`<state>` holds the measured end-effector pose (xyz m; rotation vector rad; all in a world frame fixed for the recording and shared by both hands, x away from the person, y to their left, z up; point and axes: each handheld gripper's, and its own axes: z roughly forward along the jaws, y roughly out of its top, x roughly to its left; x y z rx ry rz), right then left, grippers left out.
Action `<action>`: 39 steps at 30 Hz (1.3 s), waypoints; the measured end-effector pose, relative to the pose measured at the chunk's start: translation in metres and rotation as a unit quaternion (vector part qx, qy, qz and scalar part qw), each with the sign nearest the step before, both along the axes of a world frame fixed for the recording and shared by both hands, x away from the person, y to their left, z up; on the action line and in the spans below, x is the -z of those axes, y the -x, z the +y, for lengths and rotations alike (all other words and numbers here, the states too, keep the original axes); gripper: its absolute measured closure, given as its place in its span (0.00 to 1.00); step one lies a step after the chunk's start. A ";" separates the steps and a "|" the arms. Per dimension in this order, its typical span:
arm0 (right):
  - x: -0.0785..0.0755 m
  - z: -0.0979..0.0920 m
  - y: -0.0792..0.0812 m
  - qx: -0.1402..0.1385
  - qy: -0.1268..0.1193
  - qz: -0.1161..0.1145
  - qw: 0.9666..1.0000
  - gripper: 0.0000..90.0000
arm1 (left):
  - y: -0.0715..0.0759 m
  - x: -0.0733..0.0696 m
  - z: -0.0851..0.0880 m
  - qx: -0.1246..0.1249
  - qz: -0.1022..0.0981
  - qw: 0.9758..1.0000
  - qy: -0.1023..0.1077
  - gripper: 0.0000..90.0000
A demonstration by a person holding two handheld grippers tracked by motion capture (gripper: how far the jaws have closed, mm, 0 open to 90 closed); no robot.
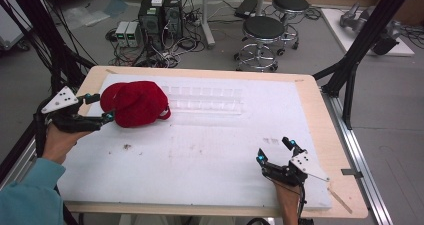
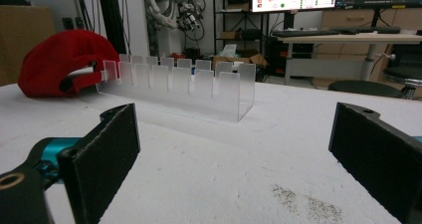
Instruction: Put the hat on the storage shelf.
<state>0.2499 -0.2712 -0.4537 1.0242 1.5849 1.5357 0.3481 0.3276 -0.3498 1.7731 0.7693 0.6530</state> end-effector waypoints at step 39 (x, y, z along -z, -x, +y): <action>0.000 -0.001 -0.001 0.002 -0.005 0.001 1.000 0.05 | -0.071 0.038 -0.028 -0.039 0.101 0.990 -0.093 0.28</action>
